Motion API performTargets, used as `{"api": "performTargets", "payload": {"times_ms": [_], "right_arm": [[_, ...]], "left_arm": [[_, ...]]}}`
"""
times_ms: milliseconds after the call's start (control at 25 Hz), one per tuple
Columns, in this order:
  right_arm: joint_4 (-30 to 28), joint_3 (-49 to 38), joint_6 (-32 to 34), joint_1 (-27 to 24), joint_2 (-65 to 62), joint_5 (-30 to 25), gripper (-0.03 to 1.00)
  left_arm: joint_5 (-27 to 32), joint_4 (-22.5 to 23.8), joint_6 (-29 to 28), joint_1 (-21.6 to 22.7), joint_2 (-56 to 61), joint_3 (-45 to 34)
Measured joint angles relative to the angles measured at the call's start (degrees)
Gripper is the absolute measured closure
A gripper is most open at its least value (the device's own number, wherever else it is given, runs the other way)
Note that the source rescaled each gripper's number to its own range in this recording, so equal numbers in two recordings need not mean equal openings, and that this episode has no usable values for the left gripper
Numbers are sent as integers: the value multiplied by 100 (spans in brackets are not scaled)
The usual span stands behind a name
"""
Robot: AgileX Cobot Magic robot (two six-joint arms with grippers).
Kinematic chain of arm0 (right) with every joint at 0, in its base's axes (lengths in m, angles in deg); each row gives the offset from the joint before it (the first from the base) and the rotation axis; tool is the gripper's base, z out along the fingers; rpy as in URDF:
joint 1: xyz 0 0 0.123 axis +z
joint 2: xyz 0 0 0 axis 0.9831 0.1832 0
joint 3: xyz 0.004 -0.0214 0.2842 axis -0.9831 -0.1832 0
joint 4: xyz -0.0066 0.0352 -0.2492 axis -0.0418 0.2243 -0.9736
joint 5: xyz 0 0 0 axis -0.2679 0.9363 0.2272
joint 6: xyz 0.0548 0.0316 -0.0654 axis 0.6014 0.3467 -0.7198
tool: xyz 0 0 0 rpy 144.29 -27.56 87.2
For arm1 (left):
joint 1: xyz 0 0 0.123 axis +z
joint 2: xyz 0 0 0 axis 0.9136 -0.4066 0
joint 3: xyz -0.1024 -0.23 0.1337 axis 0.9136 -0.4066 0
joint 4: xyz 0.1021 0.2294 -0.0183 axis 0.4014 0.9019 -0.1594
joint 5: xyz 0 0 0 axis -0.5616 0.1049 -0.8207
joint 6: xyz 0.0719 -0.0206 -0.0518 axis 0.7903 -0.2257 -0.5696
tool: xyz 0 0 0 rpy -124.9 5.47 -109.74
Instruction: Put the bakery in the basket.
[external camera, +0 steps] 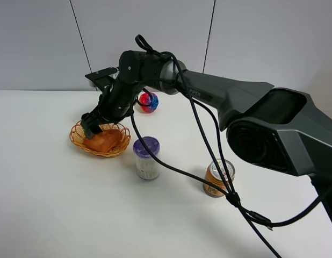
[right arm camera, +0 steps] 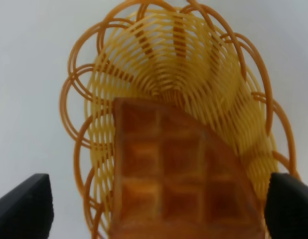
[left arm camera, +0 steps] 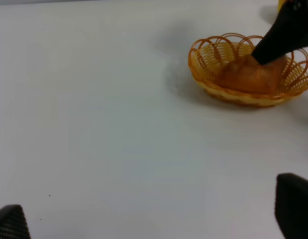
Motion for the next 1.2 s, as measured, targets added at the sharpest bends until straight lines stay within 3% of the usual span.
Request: {"api": "performTargets", "payload": {"times_ms": [200,320,440,560,720,960,1200], "right_arm": [[-198,45,0,-252,-1365,47,40],[-768,106,51,-692,-2482,-131,38],[-1377,62,319,-1404,-3456,-559,38],[-1610,-379,520,-2221,-4448,-759,38],[-1765,-1699,568,-3215,-6102,-753,38],[-1777,-4735,572,-4435,-8720,-720,38],[-1683,-7402,716,-4673,-11447,-994,38]], "left_arm": [[0,0,0,0,0,0],[0,0,0,0,0,0],[0,0,0,0,0,0],[0,0,0,0,0,0],[0,0,0,0,0,0],[0,0,0,0,0,0],[0,0,0,0,0,0]]}}
